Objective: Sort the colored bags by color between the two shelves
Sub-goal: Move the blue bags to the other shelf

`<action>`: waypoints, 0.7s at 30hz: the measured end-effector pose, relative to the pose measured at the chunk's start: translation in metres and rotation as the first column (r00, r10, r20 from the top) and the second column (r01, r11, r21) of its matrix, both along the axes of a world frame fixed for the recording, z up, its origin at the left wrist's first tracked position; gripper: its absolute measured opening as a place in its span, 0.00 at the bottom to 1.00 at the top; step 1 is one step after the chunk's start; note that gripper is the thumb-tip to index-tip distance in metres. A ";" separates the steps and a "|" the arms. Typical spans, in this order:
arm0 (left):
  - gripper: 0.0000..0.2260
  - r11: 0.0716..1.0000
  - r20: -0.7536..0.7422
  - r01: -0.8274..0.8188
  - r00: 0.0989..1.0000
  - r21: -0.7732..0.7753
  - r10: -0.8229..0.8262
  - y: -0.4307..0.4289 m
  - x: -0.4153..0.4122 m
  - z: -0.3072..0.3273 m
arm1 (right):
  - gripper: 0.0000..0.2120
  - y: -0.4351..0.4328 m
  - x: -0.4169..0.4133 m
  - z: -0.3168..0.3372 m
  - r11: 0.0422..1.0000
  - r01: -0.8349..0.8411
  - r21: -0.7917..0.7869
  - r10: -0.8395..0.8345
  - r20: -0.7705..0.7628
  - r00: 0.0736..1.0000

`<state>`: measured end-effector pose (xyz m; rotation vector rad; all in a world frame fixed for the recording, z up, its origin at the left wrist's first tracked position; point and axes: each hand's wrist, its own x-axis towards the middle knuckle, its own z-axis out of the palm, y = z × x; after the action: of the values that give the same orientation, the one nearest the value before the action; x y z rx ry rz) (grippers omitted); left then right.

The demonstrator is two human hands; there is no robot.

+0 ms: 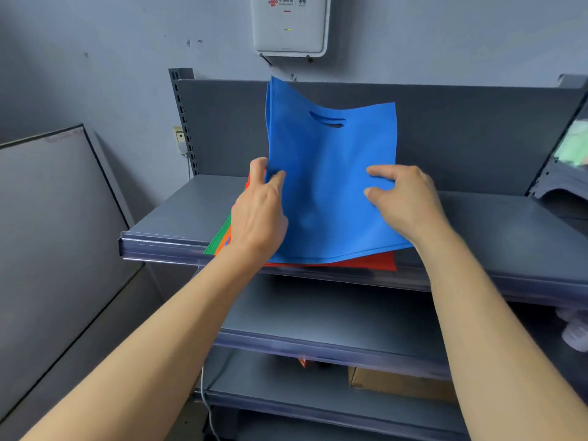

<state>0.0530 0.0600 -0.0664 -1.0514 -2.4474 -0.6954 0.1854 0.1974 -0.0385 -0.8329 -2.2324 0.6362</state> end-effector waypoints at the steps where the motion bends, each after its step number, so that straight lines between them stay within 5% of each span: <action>1: 0.21 0.999 0.005 -0.042 0.999 0.009 0.042 -0.004 0.000 0.002 | 0.21 -0.007 -0.008 0.002 0.997 -0.039 0.061 0.036 0.051 0.998; 9: 0.23 0.929 0.102 -0.330 0.943 0.166 0.317 -0.097 -0.019 0.015 | 0.21 -0.091 -0.073 0.003 0.891 -0.380 0.249 0.328 0.227 0.917; 21: 0.24 0.737 0.071 -0.627 0.771 0.253 0.632 -0.322 0.022 0.018 | 0.16 -0.281 -0.113 0.003 0.719 -0.671 0.181 0.685 -0.026 0.728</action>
<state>0.0751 -0.2617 -0.0480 -0.0820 -2.3762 -0.7281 0.0721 -0.0834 -0.0357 0.1477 -2.4422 0.7849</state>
